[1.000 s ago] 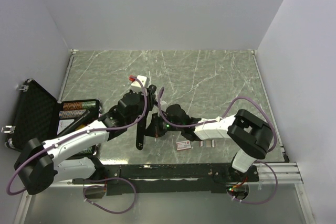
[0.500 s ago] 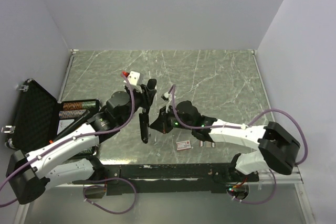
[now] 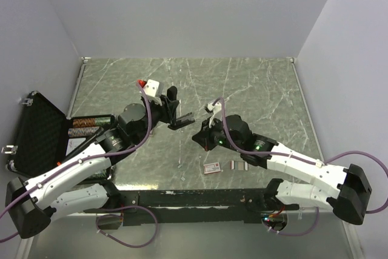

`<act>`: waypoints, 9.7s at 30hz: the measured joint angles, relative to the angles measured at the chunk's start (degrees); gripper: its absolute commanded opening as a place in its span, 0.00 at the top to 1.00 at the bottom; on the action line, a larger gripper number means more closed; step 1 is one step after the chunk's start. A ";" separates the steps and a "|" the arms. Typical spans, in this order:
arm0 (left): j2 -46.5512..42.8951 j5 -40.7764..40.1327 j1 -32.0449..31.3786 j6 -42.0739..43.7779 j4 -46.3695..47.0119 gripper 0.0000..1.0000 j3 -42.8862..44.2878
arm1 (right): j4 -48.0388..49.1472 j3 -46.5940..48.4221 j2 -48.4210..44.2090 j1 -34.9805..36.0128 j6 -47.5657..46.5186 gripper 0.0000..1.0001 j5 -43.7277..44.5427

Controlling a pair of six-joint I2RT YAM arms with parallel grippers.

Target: Unload the staples from the stapler

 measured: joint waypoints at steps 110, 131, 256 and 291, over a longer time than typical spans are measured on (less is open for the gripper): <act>44.26 0.70 12.72 -5.11 -14.32 0.70 14.27 | -6.21 -4.85 -8.41 -4.87 1.64 0.91 2.43; 30.21 3.30 13.16 -4.63 -9.18 0.00 12.22 | -7.80 -4.81 -5.86 -4.63 1.40 0.63 -2.78; -6.56 -3.32 13.42 -8.50 -27.17 0.01 3.91 | -22.12 17.66 38.80 23.02 2.99 0.82 15.04; -7.72 -0.20 13.42 -8.50 -27.02 0.01 2.95 | -36.89 -3.28 5.11 -6.43 16.20 0.82 20.11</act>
